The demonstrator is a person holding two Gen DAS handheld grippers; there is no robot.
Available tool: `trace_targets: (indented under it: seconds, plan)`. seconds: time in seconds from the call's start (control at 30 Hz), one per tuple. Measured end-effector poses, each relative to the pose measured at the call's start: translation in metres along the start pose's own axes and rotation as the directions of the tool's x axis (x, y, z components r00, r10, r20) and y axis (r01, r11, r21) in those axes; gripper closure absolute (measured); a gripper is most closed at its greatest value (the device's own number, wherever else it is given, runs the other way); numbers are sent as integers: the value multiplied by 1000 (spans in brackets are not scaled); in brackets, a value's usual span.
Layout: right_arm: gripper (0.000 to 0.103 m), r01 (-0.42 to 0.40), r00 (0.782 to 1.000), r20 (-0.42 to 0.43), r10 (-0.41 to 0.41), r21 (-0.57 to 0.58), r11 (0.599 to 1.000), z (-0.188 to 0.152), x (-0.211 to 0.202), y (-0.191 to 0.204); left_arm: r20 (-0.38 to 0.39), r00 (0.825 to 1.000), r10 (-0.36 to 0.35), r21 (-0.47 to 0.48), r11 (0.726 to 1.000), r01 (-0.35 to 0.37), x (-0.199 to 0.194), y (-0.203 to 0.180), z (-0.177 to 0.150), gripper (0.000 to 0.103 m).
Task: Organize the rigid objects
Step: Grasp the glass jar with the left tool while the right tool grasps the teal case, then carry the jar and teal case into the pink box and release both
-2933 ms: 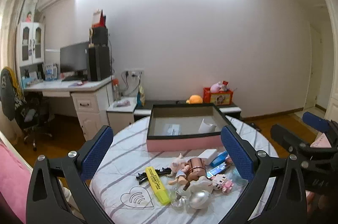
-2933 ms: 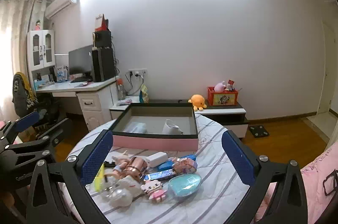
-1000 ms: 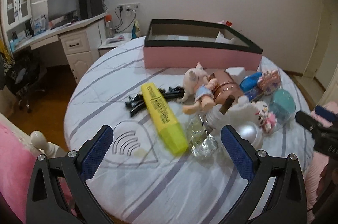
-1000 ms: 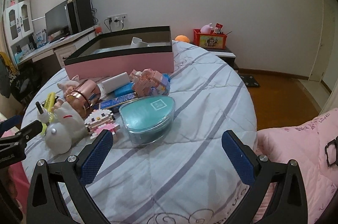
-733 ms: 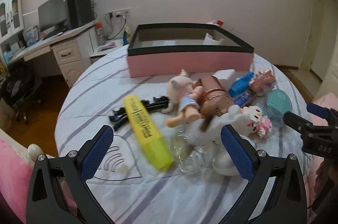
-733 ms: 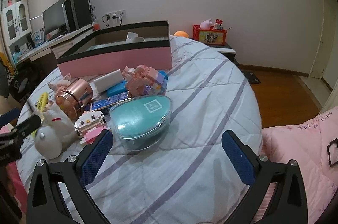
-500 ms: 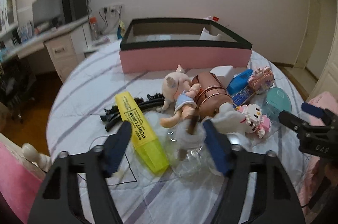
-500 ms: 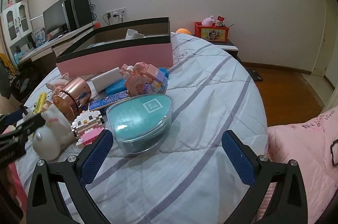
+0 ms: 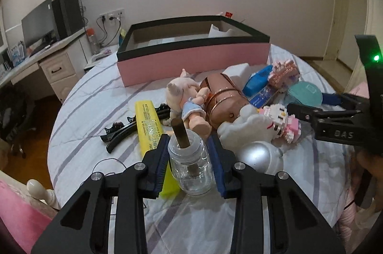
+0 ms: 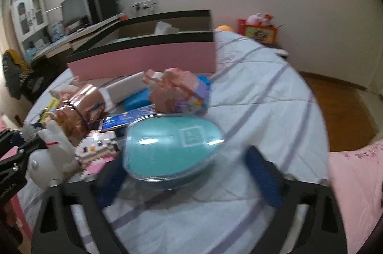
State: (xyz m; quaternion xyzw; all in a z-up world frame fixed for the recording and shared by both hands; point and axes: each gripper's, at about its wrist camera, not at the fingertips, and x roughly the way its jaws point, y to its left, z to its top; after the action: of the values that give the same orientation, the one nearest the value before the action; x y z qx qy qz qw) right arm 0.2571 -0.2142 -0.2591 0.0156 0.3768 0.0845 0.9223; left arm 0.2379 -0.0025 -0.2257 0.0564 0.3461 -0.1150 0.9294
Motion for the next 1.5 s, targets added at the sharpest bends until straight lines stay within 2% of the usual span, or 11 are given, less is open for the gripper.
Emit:
trace_targets:
  seconds: [0.03,0.33,0.57,0.8,0.97,1.07,1.23,1.4,1.5]
  plan:
    - [31,-6,1000,2,6,-8,1000,1,0,1,-4,1000,-14,-10,1000,14,-1,2,1,69]
    - [31,-24,999,29,24,6,1000,2,-15,-2,29,999,-29,-28,999,30,-12,4,12,69]
    - [31,-15,997,76,16,-17,1000,22,-32,3,60,997,-43,-17,999,44,-18,-1,34,70]
    - [31,-31,992,120,39,-64,997,63,-34,17,102,992,-69,-5,998,70,-10,1,73,70]
    - [31,-42,990,127,56,-110,993,109,-14,25,115,992,-58,21,998,56,9,10,120,70]
    - [31,-49,993,103,62,-122,991,140,9,27,87,994,-61,37,998,58,37,17,154,70]
    - [31,-46,998,25,49,-126,991,190,67,26,-9,1000,-9,51,999,9,105,33,206,70]
    - [31,-37,996,-87,27,-119,992,217,126,23,-116,993,7,44,999,-2,167,45,232,70]
    - [31,-19,989,-146,0,-130,991,221,148,23,-185,983,-1,41,999,9,197,48,234,70]
